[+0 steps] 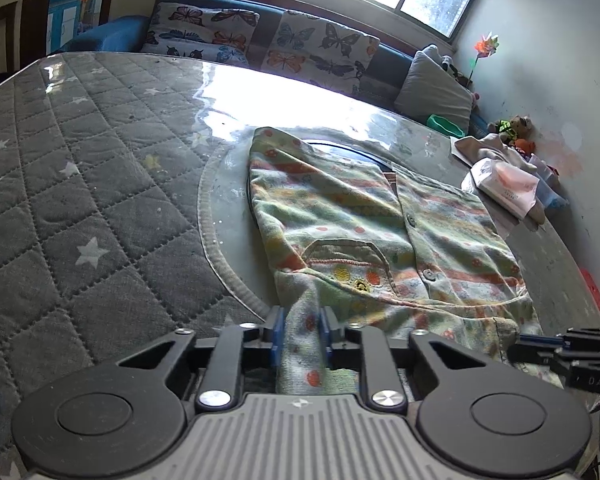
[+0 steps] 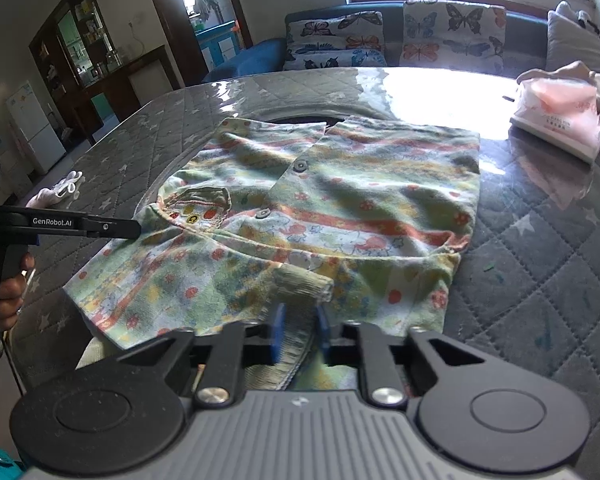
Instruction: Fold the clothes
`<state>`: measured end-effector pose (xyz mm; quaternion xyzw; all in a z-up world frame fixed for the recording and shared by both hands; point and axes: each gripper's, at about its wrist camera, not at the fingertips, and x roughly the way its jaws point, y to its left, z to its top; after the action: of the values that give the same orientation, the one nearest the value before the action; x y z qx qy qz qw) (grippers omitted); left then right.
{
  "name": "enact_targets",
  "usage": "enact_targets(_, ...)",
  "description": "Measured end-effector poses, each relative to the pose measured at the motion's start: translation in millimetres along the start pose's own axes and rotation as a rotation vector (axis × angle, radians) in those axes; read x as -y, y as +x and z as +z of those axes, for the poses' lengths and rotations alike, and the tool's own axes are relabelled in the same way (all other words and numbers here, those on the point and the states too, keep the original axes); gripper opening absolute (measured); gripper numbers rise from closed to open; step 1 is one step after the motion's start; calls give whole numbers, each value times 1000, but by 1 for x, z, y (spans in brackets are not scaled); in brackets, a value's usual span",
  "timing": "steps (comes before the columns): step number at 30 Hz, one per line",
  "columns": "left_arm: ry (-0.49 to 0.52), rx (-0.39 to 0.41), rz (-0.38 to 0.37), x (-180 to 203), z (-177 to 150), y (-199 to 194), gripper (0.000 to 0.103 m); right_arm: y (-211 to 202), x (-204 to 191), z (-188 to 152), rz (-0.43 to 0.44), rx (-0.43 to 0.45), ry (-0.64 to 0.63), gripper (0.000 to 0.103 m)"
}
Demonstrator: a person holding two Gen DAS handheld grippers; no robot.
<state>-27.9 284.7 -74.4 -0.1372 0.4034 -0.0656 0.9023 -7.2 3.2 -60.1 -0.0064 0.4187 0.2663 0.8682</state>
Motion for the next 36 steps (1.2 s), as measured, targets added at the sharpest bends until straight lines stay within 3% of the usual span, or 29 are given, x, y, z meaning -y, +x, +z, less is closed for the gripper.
enact_targets(3,-2,8,1,1,0,-2,10,-8,-4,5,-16,40,-30,4)
enact_targets(12,-21,25,14,-3,1,-4,7,-26,-21,20,-74,173,-128,3)
enact_targets(17,-16,35,23,-3,3,-8,7,-10,-8,16,-84,108,-82,8)
enact_targets(24,17,60,-8,10,14,-17,8,-13,-11,17,-56,115,-110,10)
enact_targets(30,71,26,-62,35,17,1,9,6,-22,19,-29,77,-140,13)
enact_targets(32,82,5,-61,38,16,10,9,14,-23,18,-29,62,-144,19)
enact_targets(36,89,-25,-40,36,13,24,11,24,-21,16,-33,35,-151,19)
